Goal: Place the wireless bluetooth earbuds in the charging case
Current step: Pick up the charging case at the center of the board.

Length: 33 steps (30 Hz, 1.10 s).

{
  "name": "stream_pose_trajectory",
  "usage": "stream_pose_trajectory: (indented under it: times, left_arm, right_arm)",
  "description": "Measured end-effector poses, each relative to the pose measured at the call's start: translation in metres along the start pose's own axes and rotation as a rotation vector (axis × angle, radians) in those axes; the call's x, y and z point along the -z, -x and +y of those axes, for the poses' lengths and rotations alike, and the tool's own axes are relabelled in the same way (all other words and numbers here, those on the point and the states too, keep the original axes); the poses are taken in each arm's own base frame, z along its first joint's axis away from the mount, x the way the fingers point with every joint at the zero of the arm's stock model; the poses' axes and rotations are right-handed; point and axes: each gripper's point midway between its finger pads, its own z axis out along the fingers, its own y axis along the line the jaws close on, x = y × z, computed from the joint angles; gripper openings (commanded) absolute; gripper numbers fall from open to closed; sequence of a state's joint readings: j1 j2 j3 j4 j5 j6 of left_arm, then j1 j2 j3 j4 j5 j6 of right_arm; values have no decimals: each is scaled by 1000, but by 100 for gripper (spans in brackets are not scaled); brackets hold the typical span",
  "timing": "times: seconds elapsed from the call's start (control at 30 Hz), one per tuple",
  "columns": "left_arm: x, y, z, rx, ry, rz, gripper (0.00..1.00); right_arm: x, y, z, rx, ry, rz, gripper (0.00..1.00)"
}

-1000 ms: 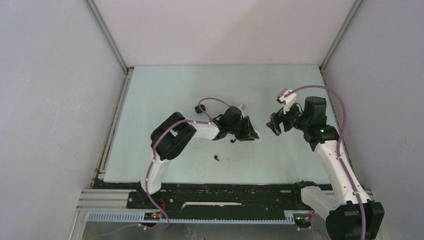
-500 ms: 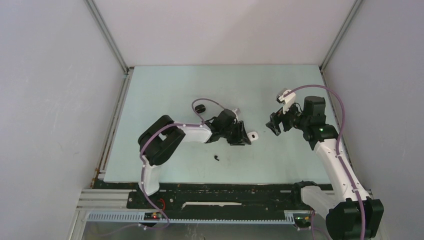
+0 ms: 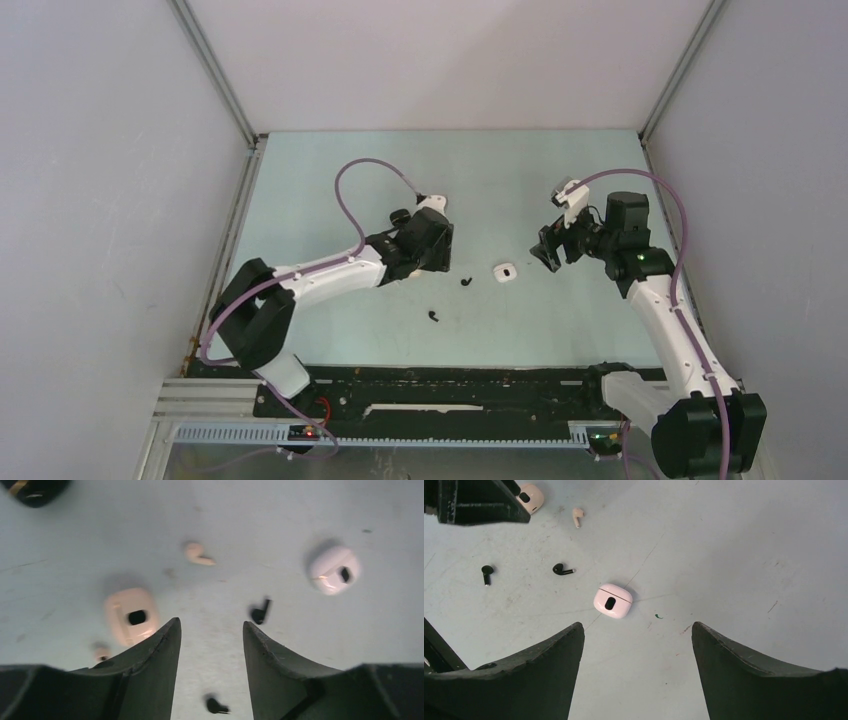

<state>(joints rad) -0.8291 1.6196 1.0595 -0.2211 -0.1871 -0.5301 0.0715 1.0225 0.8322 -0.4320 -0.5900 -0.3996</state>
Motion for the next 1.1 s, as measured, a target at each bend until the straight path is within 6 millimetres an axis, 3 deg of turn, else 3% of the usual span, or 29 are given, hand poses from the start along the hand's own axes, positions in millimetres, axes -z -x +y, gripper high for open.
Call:
stream_pose_trajectory:
  times: [0.2, 0.4, 0.87, 1.1]
  left_arm:
    - [2, 0, 54, -34, 219, -7, 56]
    - [-7, -16, 85, -43, 334, 52, 58]
    - [-26, -49, 96, -62, 360, 163, 53]
    - [-32, -49, 95, -64, 349, 171, 53]
  right_arm:
    - [-2, -2, 2, -6, 17, 4, 81]
    - [-3, -2, 2, -6, 20, 5, 81]
    - [-2, -4, 3, 5, 23, 10, 81]
    - [-2, -5, 3, 4, 25, 14, 81]
